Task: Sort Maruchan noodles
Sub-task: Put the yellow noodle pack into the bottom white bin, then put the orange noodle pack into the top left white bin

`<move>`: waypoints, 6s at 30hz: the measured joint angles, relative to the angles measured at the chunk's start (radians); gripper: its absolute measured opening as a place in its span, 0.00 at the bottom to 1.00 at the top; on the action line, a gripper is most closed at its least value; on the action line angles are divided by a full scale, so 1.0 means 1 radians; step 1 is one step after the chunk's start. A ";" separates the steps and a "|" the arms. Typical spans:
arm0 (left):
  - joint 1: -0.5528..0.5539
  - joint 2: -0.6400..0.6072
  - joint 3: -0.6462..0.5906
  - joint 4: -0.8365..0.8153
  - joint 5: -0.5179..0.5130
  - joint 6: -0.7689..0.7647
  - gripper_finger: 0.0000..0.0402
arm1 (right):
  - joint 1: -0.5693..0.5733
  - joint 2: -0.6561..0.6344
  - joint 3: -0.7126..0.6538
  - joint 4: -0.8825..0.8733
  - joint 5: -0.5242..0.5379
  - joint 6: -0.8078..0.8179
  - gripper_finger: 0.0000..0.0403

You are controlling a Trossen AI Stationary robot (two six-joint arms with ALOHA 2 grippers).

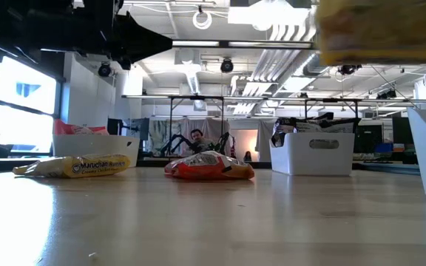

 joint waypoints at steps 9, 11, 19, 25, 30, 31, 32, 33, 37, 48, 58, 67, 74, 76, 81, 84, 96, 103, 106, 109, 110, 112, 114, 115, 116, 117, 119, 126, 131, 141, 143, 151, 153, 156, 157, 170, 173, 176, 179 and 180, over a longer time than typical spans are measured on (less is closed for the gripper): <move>0.000 0.000 0.000 0.000 -0.004 0.000 0.09 | 0.209 0.043 0.000 -0.068 -0.014 0.295 0.08; 0.000 0.000 0.000 0.000 -0.005 0.000 0.09 | 0.228 0.071 0.000 -0.080 -0.025 0.306 0.08; 0.000 0.000 0.000 0.002 -0.012 -0.001 0.09 | 0.282 0.186 -0.001 -0.077 -0.063 0.308 0.05; 0.000 0.000 0.000 0.002 -0.034 -0.001 0.09 | 0.291 0.254 -0.001 -0.039 -0.072 0.283 0.04; 0.000 0.000 0.000 0.002 -0.034 -0.008 0.09 | 0.291 0.282 -0.001 -0.032 -0.083 0.266 0.04; 0.000 0.000 0.000 0.002 -0.034 -0.012 0.09 | 0.290 0.284 -0.001 -0.032 -0.088 0.265 0.04; 0.000 0.000 0.000 0.002 -0.034 -0.016 0.09 | 0.288 0.287 -0.001 -0.032 -0.100 0.265 0.04; 0.000 0.000 0.000 0.002 -0.034 -0.016 0.09 | 0.288 0.290 -0.001 -0.032 -0.113 0.265 0.04; 0.000 0.000 0.000 0.002 -0.034 -0.016 0.09 | 0.288 0.293 -0.001 -0.010 -0.151 0.265 0.11; 0.000 0.000 0.000 0.001 -0.034 -0.016 0.09 | 0.288 0.293 -0.001 0.024 -0.209 0.334 0.29; 0.000 0.000 0.000 -0.001 -0.032 -0.018 0.09 | 0.261 0.287 0.008 0.092 -0.302 0.319 0.28; -0.001 0.001 0.000 -0.051 0.016 -0.036 0.09 | 0.193 0.205 0.055 0.064 -0.171 0.154 0.20; 0.000 0.001 0.000 -0.094 0.032 -0.061 0.09 | 0.046 0.084 -0.160 0.371 -0.071 -0.145 0.02; 0.000 0.001 0.000 -0.100 0.029 -0.073 0.10 | -0.016 0.035 -0.290 0.586 -0.081 -0.248 0.01; 0.000 0.026 0.041 -0.236 0.021 -0.116 0.17 | -0.210 -0.036 -0.597 1.118 -0.181 -0.449 0.00; 0.000 0.082 0.080 -0.341 0.018 -0.175 0.22 | -0.325 -0.032 -0.687 1.281 -0.256 -0.488 0.01; 0.020 0.388 0.184 -0.429 0.068 -0.204 0.43 | -0.483 -0.027 -0.709 1.357 -0.341 -0.610 0.15; 0.022 0.563 0.282 -0.429 0.072 -0.087 0.45 | -0.508 -0.027 -0.709 1.353 -0.296 -0.611 0.30; 0.022 0.619 0.326 -0.420 0.066 -0.061 0.41 | -0.515 -0.027 -0.709 1.353 -0.289 -0.614 0.34; 0.022 0.653 0.355 -0.421 0.069 -0.038 0.32 | -0.518 -0.027 -0.709 1.352 -0.289 -0.617 0.36; 0.022 0.657 0.361 -0.423 0.073 -0.026 0.28 | -0.518 -0.027 -0.709 1.352 -0.285 -0.619 0.36; 0.022 0.656 0.369 -0.428 0.087 -0.013 0.18 | -0.517 -0.027 -0.709 1.336 -0.251 -0.640 0.36; 0.027 0.641 0.372 -0.432 0.117 -0.008 0.07 | -0.515 -0.027 -0.709 1.311 -0.207 -0.648 0.36; 0.028 0.632 0.372 -0.433 0.131 -0.011 0.03 | -0.515 -0.027 -0.709 1.300 -0.185 -0.645 0.36; 0.031 0.623 0.372 -0.433 0.145 -0.017 0.02 | -0.515 -0.027 -0.709 1.293 -0.162 -0.642 0.36; 0.034 0.614 0.371 -0.429 0.161 -0.022 0.02 | -0.515 -0.027 -0.709 1.283 -0.143 -0.639 0.36; 0.041 0.590 0.371 -0.424 0.196 -0.033 0.02 | -0.512 -0.026 -0.709 1.269 -0.118 -0.647 0.38; 0.083 0.524 0.372 -0.370 0.277 -0.162 0.00 | -0.463 0.054 -0.709 1.307 -0.051 -0.680 0.55; 0.119 0.504 0.372 -0.361 0.304 -0.265 0.00 | -0.437 0.098 -0.709 1.347 0.080 -0.663 0.67; 0.151 0.499 0.372 -0.315 0.389 -0.315 0.00 | -0.446 0.188 -0.709 1.394 0.234 -0.786 0.69; 0.151 0.499 0.372 -0.307 0.395 -0.322 0.00 | -0.451 0.210 -0.709 1.423 0.234 -0.808 0.68; 0.152 0.499 0.372 -0.281 0.426 -0.349 0.00 | -0.452 0.237 -0.709 1.528 0.231 -0.827 0.54; 0.158 0.499 0.372 -0.267 0.445 -0.365 0.00 | -0.452 0.237 -0.709 1.540 0.231 -0.827 0.46; 0.175 0.489 0.372 -0.256 0.490 -0.413 0.01 | -0.452 0.237 -0.709 1.544 0.233 -0.827 0.35; 0.180 0.480 0.372 -0.254 0.498 -0.423 0.02 | -0.452 0.237 -0.709 1.547 0.240 -0.827 0.31; 0.154 0.201 0.361 -0.376 0.557 -0.497 0.21 | -0.499 0.216 -0.709 1.784 0.532 -1.180 0.13; 0.109 0.142 0.277 -0.330 0.436 -0.571 0.22 | -0.510 0.208 -0.709 1.916 0.634 -1.356 0.12; 0.048 0.127 0.135 -0.146 0.206 -0.674 0.21 | -0.513 0.208 -0.709 2.036 0.669 -1.551 0.12; 0.032 0.144 0.022 0.141 0.061 -0.807 0.19 | -0.522 0.208 -0.709 2.123 0.636 -1.699 0.12; 0.033 0.154 -0.004 0.220 0.023 -0.841 0.18 | -0.527 0.208 -0.709 2.150 0.623 -1.748 0.12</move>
